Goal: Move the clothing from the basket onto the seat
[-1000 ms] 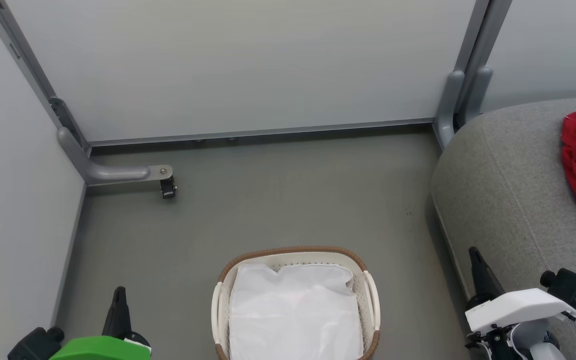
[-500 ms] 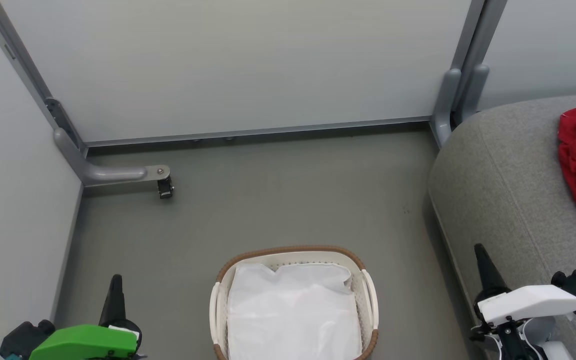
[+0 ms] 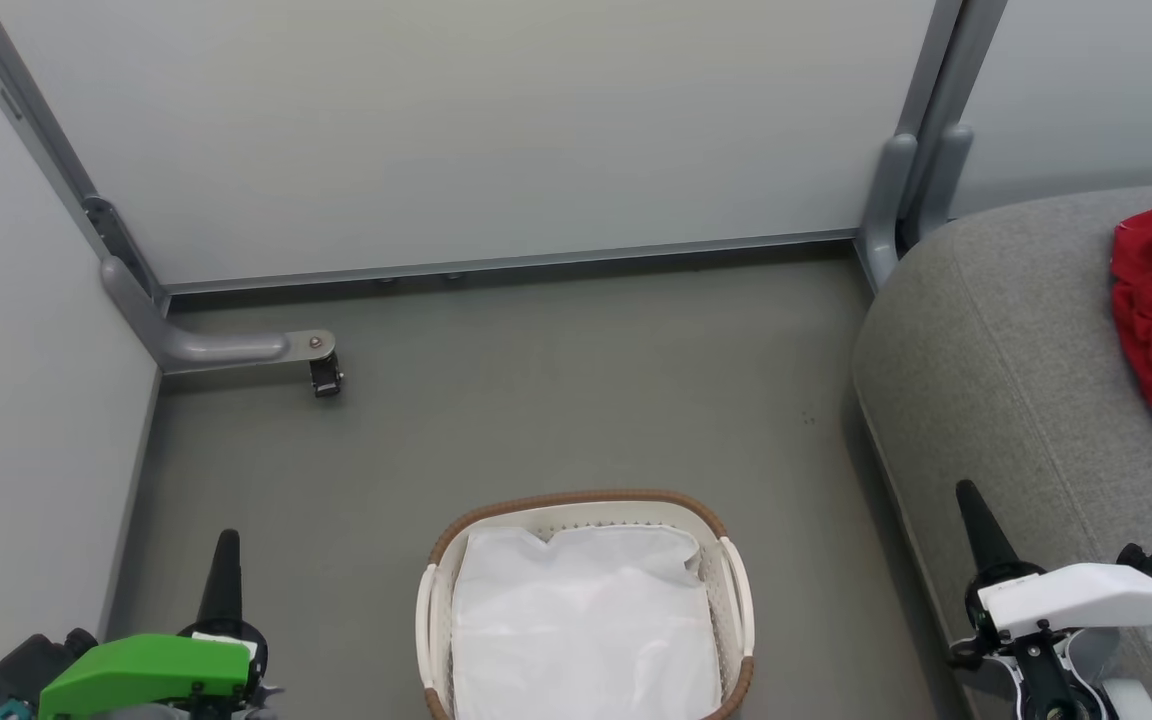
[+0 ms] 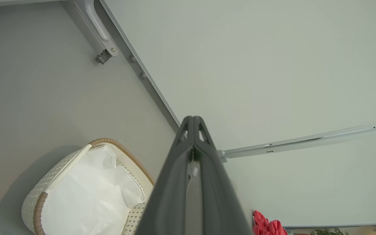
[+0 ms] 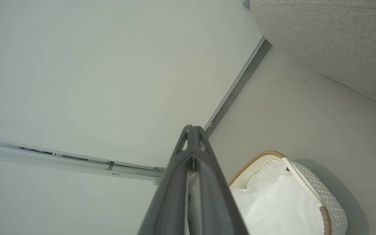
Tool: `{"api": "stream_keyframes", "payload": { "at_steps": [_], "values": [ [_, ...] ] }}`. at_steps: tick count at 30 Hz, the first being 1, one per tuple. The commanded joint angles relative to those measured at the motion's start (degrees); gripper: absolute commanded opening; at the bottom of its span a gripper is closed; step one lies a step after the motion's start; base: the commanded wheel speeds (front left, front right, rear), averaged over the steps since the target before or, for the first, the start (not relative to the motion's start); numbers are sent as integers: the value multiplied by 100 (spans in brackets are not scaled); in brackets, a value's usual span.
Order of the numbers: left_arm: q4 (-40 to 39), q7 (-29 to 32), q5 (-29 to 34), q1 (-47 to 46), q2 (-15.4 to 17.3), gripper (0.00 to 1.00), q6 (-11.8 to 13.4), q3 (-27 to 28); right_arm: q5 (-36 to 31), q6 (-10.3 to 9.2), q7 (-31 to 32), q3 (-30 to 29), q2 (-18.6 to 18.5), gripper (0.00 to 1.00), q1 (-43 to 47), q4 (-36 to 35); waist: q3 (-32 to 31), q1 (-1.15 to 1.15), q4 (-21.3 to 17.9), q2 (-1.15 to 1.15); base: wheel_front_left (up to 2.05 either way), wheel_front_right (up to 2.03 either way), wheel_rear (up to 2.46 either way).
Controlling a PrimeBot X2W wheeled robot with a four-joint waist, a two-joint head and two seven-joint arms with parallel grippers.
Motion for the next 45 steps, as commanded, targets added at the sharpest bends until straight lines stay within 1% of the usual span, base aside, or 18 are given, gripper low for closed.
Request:
{"api": "stream_keyframes", "payload": {
  "at_steps": [1,21,45],
  "values": [
    [-68,36,-134,-169,13,0,-50,52,162,-3,41,-37,-30,0,-127,-71,2,0,-5,0,0,0,0],
    [-66,313,-1031,-350,-3,0,-142,218,1167,-3,306,-185,-36,0,-151,-127,22,0,-64,0,0,0,0],
    [-62,575,-1914,-516,-20,0,-236,374,2167,-3,581,-333,-41,0,-188,-177,46,0,-134,0,0,0,0]
  ]
}}
